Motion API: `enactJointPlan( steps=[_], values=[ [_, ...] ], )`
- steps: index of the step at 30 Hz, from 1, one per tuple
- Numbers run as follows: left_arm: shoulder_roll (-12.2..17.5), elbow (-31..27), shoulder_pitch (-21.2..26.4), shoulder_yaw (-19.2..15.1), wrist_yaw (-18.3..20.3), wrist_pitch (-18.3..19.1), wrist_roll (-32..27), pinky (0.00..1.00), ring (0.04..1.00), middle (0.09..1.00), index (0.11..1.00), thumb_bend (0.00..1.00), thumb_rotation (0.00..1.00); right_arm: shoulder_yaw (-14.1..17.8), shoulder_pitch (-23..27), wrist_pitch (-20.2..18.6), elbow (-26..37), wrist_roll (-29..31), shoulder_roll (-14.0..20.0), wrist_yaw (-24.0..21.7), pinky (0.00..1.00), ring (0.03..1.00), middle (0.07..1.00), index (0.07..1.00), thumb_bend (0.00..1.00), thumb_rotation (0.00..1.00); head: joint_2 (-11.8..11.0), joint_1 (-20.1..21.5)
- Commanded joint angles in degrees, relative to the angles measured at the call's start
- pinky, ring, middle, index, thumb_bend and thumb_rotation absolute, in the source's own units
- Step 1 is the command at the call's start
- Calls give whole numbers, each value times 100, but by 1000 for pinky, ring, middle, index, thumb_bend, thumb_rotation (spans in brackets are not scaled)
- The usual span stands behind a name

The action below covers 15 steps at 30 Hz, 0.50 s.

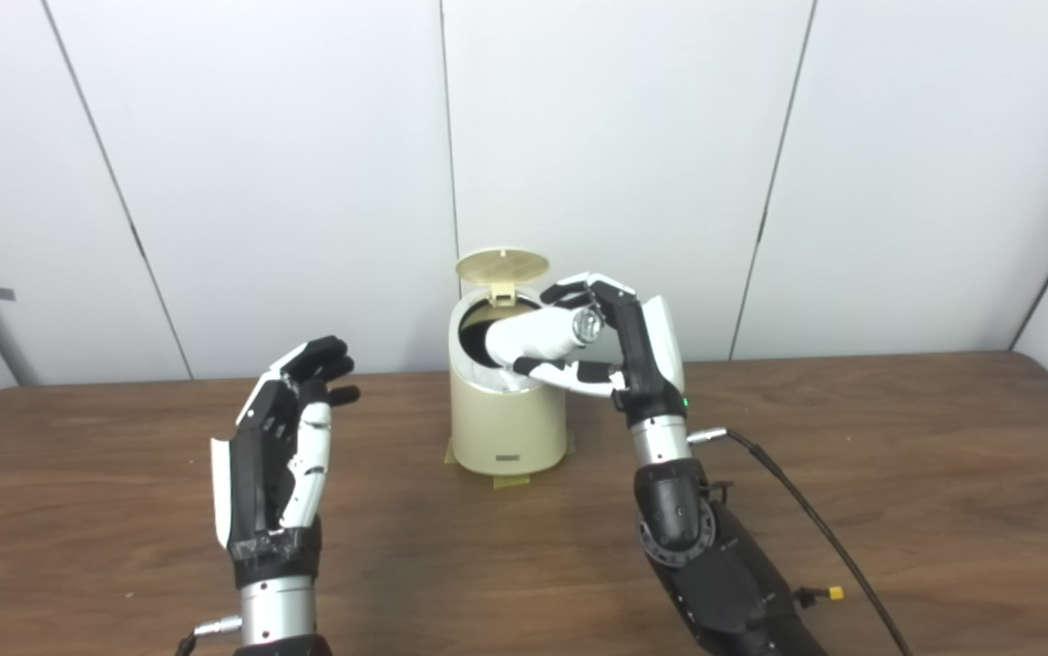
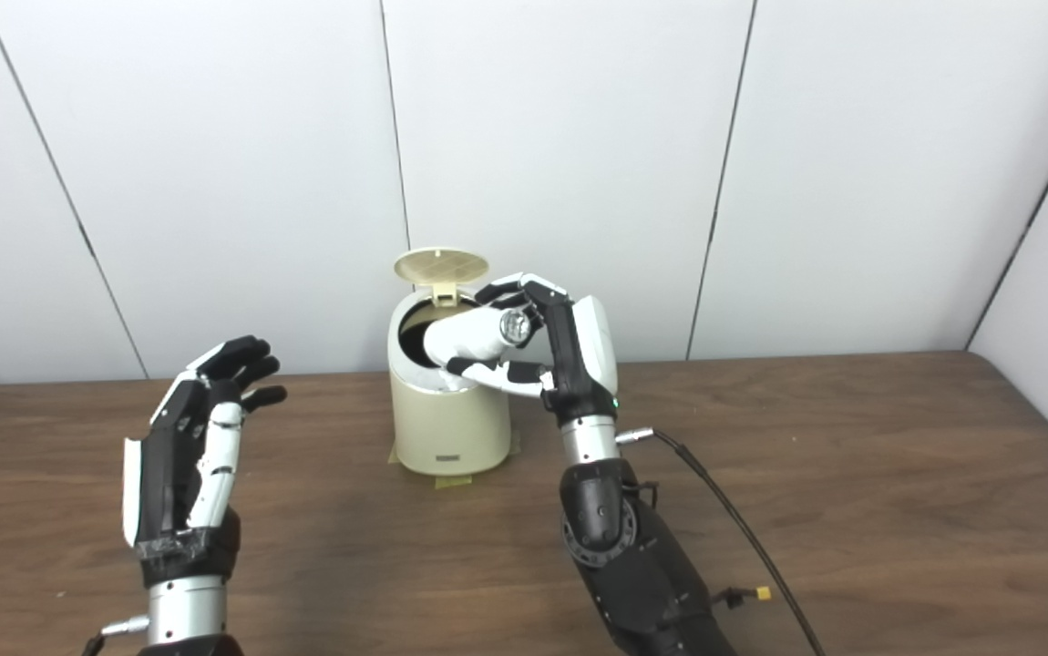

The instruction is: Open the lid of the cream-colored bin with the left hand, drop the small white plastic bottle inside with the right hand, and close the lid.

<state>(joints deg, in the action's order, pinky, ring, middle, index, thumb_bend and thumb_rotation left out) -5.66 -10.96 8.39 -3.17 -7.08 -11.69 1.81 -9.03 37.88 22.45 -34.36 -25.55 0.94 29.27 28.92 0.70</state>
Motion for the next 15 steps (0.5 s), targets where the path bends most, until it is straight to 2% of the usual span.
enactJointPlan(
  steps=[1,15],
  values=[
    [-43,-224,121,41,-37,-32,89,655,742,752,733,231,514,59,212,-23,224,-13,4,-45,284,379,463,545,512,0,5,3],
    [-76,-145,151,34,-47,-20,53,660,743,752,732,234,513,143,299,-342,337,-246,-36,145,303,391,472,536,514,0,-67,44]
  ],
)
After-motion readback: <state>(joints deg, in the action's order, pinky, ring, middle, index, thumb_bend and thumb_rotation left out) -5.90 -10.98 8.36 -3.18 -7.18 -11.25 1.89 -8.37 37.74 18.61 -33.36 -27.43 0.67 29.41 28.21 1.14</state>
